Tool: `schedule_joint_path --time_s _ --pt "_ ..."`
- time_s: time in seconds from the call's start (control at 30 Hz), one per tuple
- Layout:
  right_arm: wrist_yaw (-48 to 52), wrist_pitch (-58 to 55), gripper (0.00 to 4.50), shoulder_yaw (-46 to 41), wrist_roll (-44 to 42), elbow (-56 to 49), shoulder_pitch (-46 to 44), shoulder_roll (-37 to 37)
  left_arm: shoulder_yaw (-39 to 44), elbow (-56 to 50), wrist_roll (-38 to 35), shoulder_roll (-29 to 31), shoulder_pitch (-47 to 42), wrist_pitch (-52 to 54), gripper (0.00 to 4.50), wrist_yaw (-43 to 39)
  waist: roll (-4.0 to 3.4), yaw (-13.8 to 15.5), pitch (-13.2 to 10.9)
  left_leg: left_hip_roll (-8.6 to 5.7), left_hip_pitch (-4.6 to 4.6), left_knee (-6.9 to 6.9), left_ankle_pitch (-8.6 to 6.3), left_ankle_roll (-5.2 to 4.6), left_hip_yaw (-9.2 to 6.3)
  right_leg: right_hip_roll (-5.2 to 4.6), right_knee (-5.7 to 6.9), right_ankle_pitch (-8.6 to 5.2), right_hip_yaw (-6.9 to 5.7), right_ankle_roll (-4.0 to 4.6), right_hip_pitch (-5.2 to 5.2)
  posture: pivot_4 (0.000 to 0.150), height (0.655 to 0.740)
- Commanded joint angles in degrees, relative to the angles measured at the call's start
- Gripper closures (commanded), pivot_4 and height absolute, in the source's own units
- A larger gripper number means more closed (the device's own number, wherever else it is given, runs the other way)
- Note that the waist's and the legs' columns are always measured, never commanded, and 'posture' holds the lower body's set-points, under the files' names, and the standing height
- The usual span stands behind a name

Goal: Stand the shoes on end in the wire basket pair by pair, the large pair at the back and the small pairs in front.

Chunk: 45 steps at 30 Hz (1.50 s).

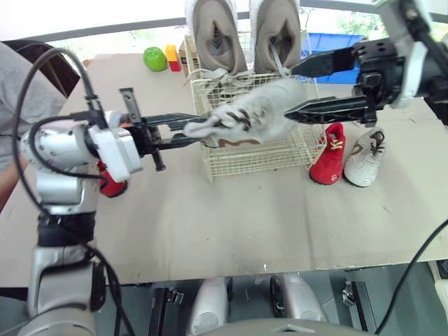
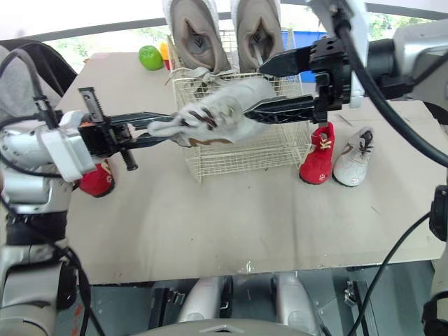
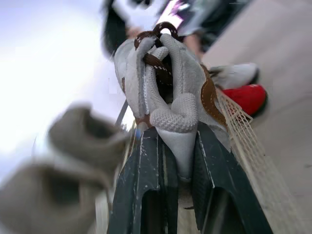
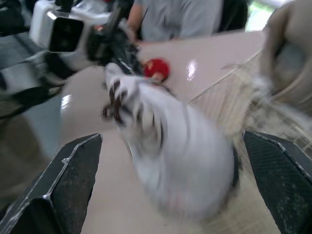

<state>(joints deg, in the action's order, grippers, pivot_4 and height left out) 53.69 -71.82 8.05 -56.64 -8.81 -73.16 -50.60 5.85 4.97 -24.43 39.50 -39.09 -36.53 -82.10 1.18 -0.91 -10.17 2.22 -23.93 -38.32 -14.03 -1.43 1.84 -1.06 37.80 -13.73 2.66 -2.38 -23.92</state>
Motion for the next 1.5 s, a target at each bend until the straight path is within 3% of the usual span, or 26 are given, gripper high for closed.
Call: schedule_joint_path --time_s 0.03,0.27,0.53,0.6,0.67,0.73,0.8,0.87,0.9,1.07,1.23,1.33,1.43,1.5 --pt "3.15 -2.08 0.02 4.81 4.65 4.58 -1.98 0.72 -3.55 6.67 -2.13 -3.01 -6.00 -9.11 4.38 -6.08 0.01 -0.02 0.00 -0.01 -0.06 -0.01 -0.04 -0.06 0.01 0.04 -0.01 0.00 -0.02 -0.01 -0.06 0.150 0.7400" --pt "7.95 -3.72 0.02 9.49 9.54 9.14 -2.12 1.18 -6.29 12.42 -4.29 -6.77 -11.71 -15.38 4.38 -9.39 -0.01 0.10 0.00 0.06 -1.72 -0.22 -0.03 -0.06 -0.12 0.10 0.57 -0.01 -0.16 -0.11 -1.86 0.150 0.7400" --pt "14.27 -8.32 3.64 9.83 8.64 8.53 -0.02 0.20 -8.24 15.77 -7.12 -5.81 -14.14 -21.30 4.38 -10.40 -0.03 0.14 -0.01 0.05 -1.80 -0.51 -0.04 -0.09 -0.17 0.08 0.68 -0.02 -0.21 -0.11 -1.84 0.150 0.7400" --pt "14.39 -8.19 4.37 8.97 8.64 7.29 1.25 0.05 -8.14 15.50 -8.35 -5.04 -13.97 -16.73 3.36 -10.37 -0.03 0.14 -0.01 0.04 -1.82 -0.72 -0.05 -0.10 -0.19 0.09 0.81 -0.02 -0.21 -0.11 -1.81 0.150 0.7400" --pt "12.87 -8.93 4.42 5.26 7.19 6.70 2.91 1.16 -7.98 11.99 -10.91 -2.68 -11.65 -0.54 2.66 -4.69 -0.03 0.10 -0.01 0.04 -1.81 -0.88 -0.05 -0.10 -0.24 0.09 0.94 -0.02 -0.23 -0.12 -1.75 0.150 0.7400" --pt "8.97 -9.41 4.42 -0.45 6.20 6.27 4.95 3.04 -9.02 3.58 -21.29 4.23 -6.84 31.95 1.65 7.73 -0.03 -0.39 -0.02 0.04 -1.81 -0.96 -0.05 -0.10 -0.43 0.08 1.05 -0.02 -0.22 -0.12 -1.75 0.150 0.7400" --pt "2.95 -10.37 4.42 -8.73 4.61 6.09 7.16 6.77 -7.08 -3.51 -42.21 10.11 -3.44 59.74 0.78 24.30 -0.02 -1.40 -0.03 0.21 -1.79 -0.99 -0.05 -0.10 -0.68 0.09 1.16 -0.03 -0.20 -0.15 -1.76 0.150 0.7400" --pt "-5.74 -12.37 4.42 -19.26 2.77 4.20 10.05 12.35 -3.23 -9.82 -57.65 13.38 3.35 72.70 0.72 35.07 -0.12 -1.27 -0.09 0.32 -1.80 -0.96 -0.05 -0.10 -0.88 0.00 1.21 -0.05 -0.38 -0.19 -1.74 0.150 0.7400" --pt "-9.12 -12.89 4.42 -23.12 1.79 3.04 11.21 14.67 -1.82 -11.86 -63.02 13.59 6.24 75.87 0.72 39.60 -0.12 -1.21 -0.09 0.23 -1.79 -0.94 -0.05 -0.09 -0.93 0.06 1.21 -0.05 -0.47 -0.19 -1.73 0.150 0.7400" --pt "-24.84 -13.13 4.43 -34.38 -2.38 -6.03 15.28 27.25 -0.33 -24.53 -75.23 7.71 14.85 78.75 0.72 56.83 -0.03 -0.97 -0.03 0.17 -1.80 -0.86 0.03 0.05 -0.94 -0.02 1.21 -0.08 -0.40 -0.22 -1.71 0.150 0.7400" --pt "-37.32 -12.56 4.44 -37.09 -6.84 -14.81 20.24 37.02 -2.66 -28.12 -76.87 -4.36 14.34 75.95 0.72 71.61 -0.09 0.30 0.01 0.01 -1.70 -0.96 0.07 0.11 -0.94 -0.08 1.30 -0.05 -0.34 -0.23 -1.56 0.150 0.7400" --pt "-41.86 -11.69 4.44 -37.29 -10.51 -16.50 21.58 39.09 -1.98 -26.96 -77.50 -7.45 13.21 76.02 0.72 75.02 -0.09 0.30 0.01 -0.09 -1.71 -1.02 0.12 0.16 -0.90 -0.02 1.26 0.05 -0.30 -0.28 -1.52 0.150 0.7400" --pt "-46.25 -10.12 4.44 -37.03 -14.79 -17.90 23.40 40.03 -0.91 -25.42 -78.90 -9.59 12.39 76.21 1.47 77.33 -0.09 0.10 0.02 -0.13 -1.68 -1.02 0.13 0.16 -0.82 0.06 1.25 0.07 -0.27 -0.29 -1.51 0.150 0.7400" --pt "-49.22 -8.53 4.44 -37.23 -18.84 -17.95 24.34 39.76 -0.22 -24.73 -79.39 -9.36 12.09 77.69 2.21 76.83 -0.09 -0.03 0.02 -0.12 -1.68 -1.00 0.13 0.17 -0.79 0.09 1.25 0.07 -0.28 -0.29 -1.52 0.150 0.7400"
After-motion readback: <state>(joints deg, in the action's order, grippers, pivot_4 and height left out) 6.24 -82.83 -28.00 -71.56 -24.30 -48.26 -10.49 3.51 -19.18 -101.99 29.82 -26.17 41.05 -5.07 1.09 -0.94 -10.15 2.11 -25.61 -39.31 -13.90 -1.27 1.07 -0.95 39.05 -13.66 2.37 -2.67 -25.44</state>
